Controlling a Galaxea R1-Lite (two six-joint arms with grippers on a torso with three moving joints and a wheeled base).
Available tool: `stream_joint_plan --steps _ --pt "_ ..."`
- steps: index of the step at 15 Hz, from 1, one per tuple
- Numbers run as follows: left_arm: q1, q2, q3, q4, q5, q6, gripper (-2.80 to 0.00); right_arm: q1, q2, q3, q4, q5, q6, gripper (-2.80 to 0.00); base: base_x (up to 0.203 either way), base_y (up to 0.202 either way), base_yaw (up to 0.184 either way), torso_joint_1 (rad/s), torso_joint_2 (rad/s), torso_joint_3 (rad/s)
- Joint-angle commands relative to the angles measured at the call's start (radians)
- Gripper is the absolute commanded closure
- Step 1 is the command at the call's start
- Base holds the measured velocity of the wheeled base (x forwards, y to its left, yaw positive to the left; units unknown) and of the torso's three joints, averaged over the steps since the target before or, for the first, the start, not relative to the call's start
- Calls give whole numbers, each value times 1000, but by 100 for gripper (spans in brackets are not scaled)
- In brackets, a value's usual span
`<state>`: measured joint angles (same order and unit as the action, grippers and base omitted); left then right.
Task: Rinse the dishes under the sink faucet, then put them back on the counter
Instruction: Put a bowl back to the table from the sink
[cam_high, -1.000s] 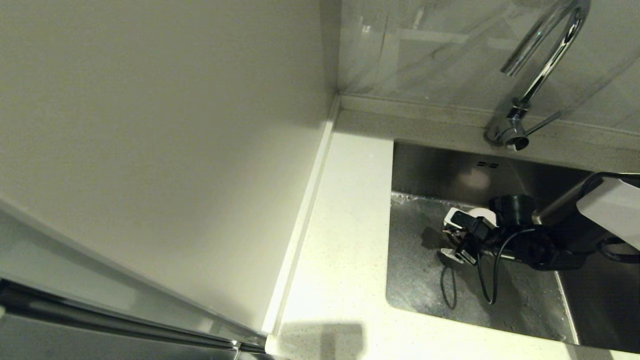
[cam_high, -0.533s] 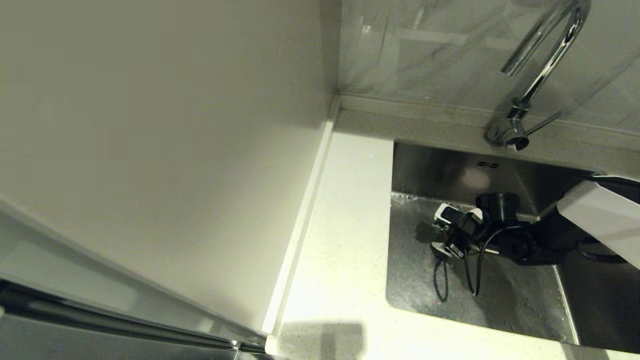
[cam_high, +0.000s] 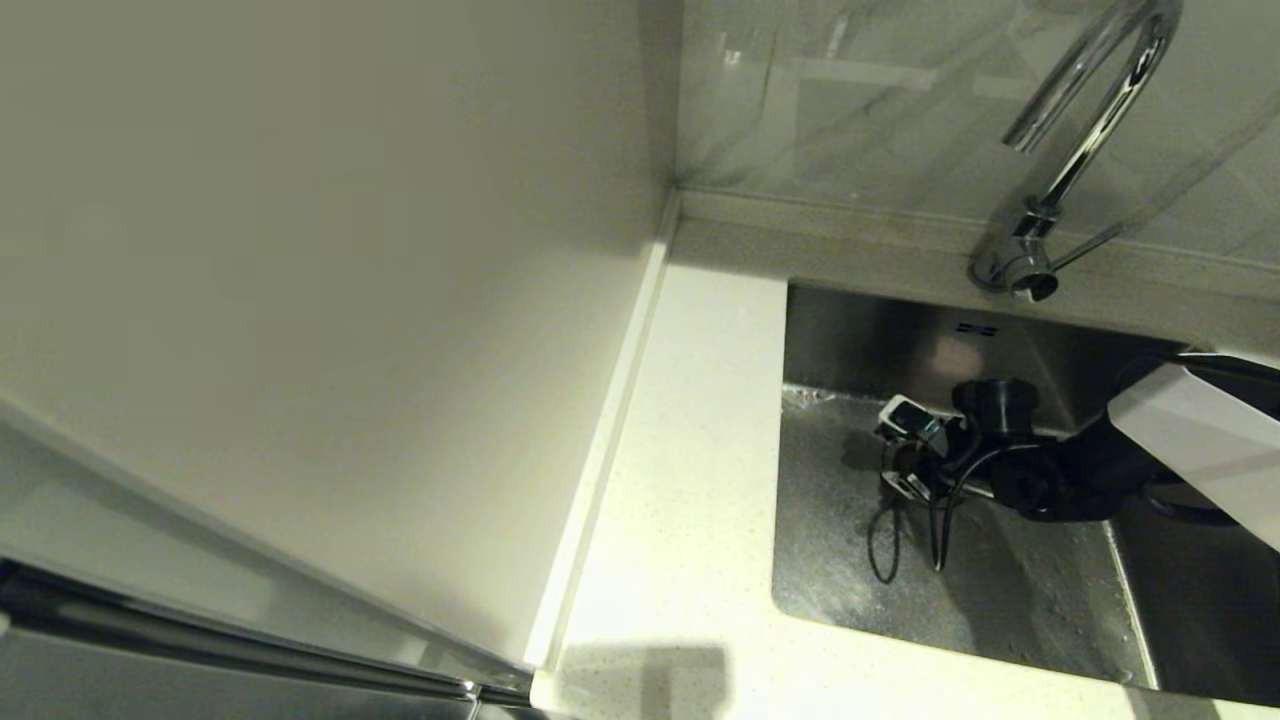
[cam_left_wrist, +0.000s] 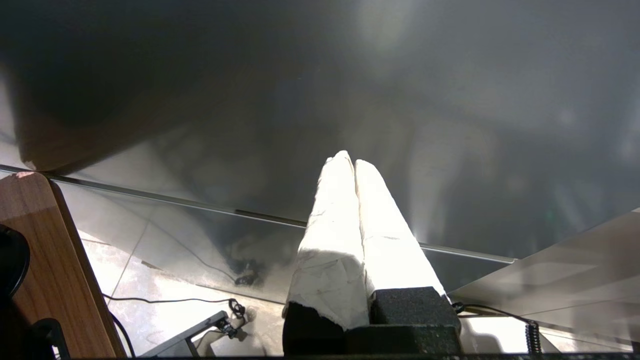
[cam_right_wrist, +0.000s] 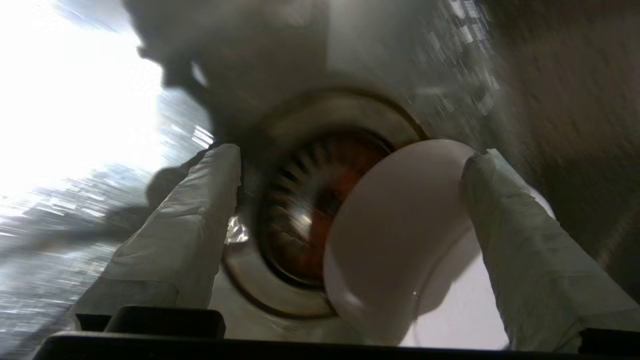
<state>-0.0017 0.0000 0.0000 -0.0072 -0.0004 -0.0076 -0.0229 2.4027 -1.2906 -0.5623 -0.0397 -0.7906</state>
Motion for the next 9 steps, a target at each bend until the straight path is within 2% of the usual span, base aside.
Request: stream_joint_plan --steps 1,4,9 --pt "0 0 3 0 0 0 0 -25 4 -13 -2 -18 -8 -280 0 0 0 0 0 0" --pt "0 0 3 0 0 0 0 -54 2 -21 -2 -61 -23 -280 0 0 0 0 0 0" --pt "0 0 3 0 0 0 0 -115 -2 -12 0 -85 -65 -280 0 0 0 0 0 0"
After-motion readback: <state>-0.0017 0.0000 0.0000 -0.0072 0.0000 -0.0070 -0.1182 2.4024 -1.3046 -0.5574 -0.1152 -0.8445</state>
